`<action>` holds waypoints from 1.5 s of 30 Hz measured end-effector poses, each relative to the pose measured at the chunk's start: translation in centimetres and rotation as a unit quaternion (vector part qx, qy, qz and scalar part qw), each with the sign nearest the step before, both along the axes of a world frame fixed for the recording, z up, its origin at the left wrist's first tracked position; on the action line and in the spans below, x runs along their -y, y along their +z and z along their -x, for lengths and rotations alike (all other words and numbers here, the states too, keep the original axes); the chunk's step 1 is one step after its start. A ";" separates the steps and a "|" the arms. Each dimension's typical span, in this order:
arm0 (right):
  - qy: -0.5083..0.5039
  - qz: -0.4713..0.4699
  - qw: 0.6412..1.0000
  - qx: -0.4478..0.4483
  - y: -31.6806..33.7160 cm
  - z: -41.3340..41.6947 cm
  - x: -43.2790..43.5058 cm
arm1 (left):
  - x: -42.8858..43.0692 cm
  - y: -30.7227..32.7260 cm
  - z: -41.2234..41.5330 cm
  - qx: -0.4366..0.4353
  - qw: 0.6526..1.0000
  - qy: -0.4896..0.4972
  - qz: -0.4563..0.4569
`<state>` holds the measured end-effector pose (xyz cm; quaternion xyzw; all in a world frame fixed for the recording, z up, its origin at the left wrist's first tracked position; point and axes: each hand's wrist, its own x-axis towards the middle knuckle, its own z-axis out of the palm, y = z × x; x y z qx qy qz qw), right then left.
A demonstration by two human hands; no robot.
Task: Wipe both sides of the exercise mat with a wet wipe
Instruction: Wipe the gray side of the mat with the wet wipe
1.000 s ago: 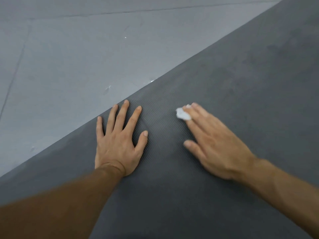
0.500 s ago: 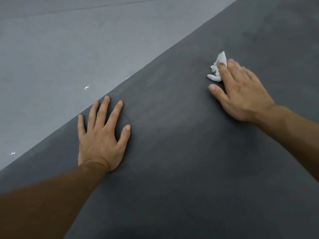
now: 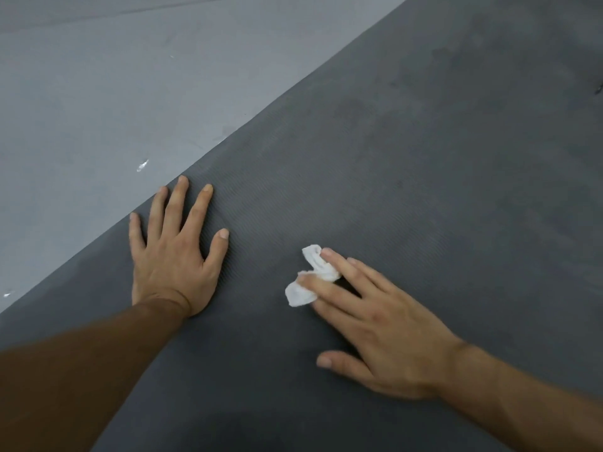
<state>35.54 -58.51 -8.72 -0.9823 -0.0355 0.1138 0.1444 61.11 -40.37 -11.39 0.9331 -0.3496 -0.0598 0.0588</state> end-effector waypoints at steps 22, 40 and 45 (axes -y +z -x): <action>-0.230 0.044 0.972 0.009 -0.4 0.1 7.1 | 0.3 0.6 0.3 -0.014 1.000 -0.009 -0.009; -0.201 0.118 0.972 0.026 -0.9 5.2 9.3 | 9.0 0.6 8.7 -0.029 0.994 -0.100 -0.020; -0.271 0.119 0.955 0.017 -1.1 5.0 12.7 | 9.0 0.4 8.8 -0.016 0.994 -0.104 -0.031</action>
